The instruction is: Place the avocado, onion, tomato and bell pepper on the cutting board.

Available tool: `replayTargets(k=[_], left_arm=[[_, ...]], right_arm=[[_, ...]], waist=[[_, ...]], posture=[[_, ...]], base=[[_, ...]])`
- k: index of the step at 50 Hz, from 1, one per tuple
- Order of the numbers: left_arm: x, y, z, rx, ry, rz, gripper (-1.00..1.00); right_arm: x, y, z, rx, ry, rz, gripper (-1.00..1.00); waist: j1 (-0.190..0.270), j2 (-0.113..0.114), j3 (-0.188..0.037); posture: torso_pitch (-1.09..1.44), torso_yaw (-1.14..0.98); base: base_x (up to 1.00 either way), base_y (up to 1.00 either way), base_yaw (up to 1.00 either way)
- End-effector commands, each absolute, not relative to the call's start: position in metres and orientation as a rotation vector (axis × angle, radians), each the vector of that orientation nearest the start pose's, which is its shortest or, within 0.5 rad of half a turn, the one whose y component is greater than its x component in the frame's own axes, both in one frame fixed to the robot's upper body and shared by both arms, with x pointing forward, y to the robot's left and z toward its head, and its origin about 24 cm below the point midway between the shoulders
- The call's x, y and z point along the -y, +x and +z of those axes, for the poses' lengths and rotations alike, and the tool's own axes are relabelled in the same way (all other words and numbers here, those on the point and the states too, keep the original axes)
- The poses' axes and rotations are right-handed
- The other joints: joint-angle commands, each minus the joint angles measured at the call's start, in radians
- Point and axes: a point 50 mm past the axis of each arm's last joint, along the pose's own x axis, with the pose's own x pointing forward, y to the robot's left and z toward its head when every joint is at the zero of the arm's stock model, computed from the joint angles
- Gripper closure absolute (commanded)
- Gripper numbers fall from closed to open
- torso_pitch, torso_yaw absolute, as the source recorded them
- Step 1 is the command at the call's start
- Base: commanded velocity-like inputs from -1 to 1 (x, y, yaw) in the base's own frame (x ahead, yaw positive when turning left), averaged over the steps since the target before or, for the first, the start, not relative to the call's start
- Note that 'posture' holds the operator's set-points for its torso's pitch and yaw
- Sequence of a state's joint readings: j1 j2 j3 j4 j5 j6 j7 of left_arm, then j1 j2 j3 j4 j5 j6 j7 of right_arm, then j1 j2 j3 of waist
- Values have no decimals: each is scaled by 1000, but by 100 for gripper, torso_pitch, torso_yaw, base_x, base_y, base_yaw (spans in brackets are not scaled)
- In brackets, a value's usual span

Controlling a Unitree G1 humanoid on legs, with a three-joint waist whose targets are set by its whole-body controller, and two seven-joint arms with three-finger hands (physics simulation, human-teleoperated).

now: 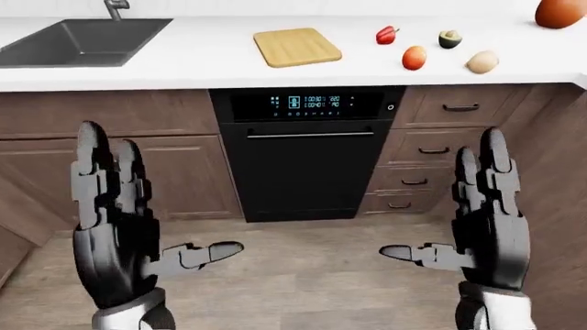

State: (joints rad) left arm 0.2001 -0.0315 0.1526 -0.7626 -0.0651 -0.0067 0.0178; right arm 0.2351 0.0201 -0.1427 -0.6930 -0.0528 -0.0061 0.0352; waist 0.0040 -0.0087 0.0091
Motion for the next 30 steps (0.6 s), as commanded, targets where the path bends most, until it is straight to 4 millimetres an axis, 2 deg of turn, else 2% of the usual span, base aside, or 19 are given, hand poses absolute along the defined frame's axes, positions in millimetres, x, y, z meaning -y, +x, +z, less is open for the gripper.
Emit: replayTargets(k=[1,5,12,17,20,25,28,29,30], left_arm=[[-185,166,189,700,-10,189,-100],[-182,156,194,757,-27,168,-100],[-180,147,202,796,-24,170,-100],[-181,138,209,837,0,183,-100],[-181,135,212,870,18,210,-100],[-180,136,210,869,28,214,-100],[-181,142,207,799,-33,181,-100],[-178,141,206,808,-15,174,-100],[-178,141,206,809,-14,173,-100]], right_arm=[[183,175,164,561,-159,-152,-100],[176,162,178,622,-243,-153,-100],[177,160,182,626,-229,-160,-100],[178,146,196,678,-237,-175,-100],[179,146,197,682,-234,-177,-100],[177,142,200,703,-236,-170,-100],[177,142,200,708,-245,-169,-100],[176,142,200,705,-226,-151,-100],[176,141,200,706,-217,-147,-100]], waist=[[0,2,-11],[0,2,-5],[-1,3,1],[0,2,2],[1,3,5],[0,2,5],[0,3,3],[2,6,-5],[5,20,17]], posture=[[0,0],[0,0],[0,0],[0,0],[0,0],[0,0],[0,0],[0,0],[0,0]], base=[[0,0,0],[0,0,0],[0,0,0],[0,0,0],[0,0,0],[0,0,0],[0,0,0],[0,-24,0],[0,-29,0]])
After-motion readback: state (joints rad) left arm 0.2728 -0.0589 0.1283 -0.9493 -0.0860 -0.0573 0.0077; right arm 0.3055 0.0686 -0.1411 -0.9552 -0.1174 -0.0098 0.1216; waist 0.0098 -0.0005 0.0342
